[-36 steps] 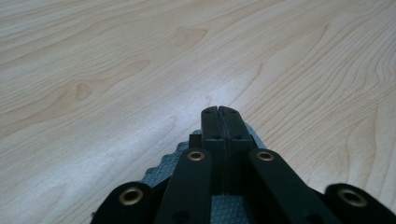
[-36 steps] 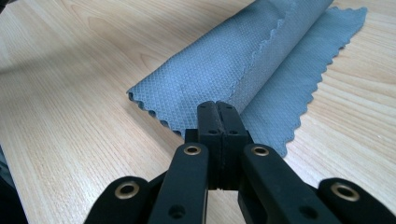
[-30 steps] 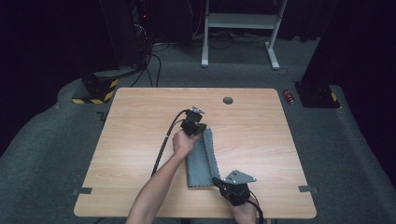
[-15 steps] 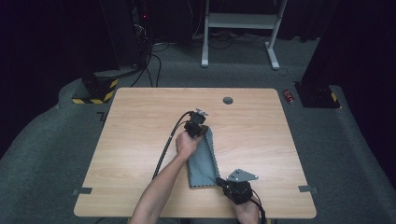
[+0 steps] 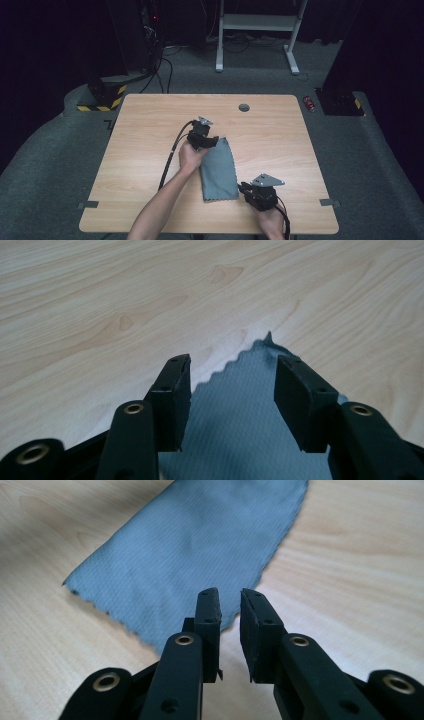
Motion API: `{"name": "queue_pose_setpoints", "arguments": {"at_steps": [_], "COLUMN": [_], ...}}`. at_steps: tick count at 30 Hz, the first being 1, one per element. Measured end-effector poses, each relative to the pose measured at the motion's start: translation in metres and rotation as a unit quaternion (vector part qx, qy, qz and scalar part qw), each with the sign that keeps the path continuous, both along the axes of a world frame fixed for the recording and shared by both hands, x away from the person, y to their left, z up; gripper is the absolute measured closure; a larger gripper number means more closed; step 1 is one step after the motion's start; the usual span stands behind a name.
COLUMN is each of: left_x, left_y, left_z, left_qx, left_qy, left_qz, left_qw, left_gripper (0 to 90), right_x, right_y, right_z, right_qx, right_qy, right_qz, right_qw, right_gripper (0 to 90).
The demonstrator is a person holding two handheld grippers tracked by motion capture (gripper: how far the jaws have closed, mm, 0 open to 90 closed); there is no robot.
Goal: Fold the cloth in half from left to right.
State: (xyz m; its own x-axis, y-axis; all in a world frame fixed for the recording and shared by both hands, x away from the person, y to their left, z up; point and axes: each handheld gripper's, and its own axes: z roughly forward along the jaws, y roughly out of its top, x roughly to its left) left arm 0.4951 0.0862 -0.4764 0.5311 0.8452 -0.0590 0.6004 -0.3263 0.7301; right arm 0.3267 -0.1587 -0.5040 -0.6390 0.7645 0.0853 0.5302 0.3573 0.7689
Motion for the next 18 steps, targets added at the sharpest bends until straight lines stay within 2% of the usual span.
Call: {"name": "queue_pose_setpoints", "arguments": {"at_steps": [3,5,7,9,12,18], "left_x": [-0.021,-0.039,-0.054,-0.071,-0.095,-0.129], "left_y": [0.01,0.015,0.019,0.021,0.022,0.026], "left_z": [-0.001,-0.006,-0.011,-0.017,-0.023,-0.033], "left_qx": [-0.005,0.003,-0.006,-0.005,0.01,0.008], "left_qy": [0.003,0.0,0.003,0.002,-0.001,-0.002], "left_qz": [-0.008,-0.015,-0.018,-0.023,-0.03,-0.03], "left_qw": [1.0,0.9999,0.9998,0.9997,0.9995,0.9995], "left_gripper": [46.8,45.6,45.3,44.8,42.9,42.0], "right_x": [0.01,0.022,0.031,0.043,0.061,0.087], "right_y": [0.002,0.006,0.011,0.017,0.027,0.043], "right_z": [0.004,0.002,0.001,0.001,0.0,-0.004], "right_qx": [-0.009,-0.02,-0.032,-0.041,-0.049,-0.073], "right_qy": [-0.001,0.005,0.004,0.004,0.016,0.027], "right_qz": [0.004,0.01,0.015,0.02,0.02,0.016], "right_qw": [1.0,0.9997,0.9994,0.999,0.9985,0.9968], "right_gripper": [78.3,78.6,78.6,78.6,78.0,76.0]}}
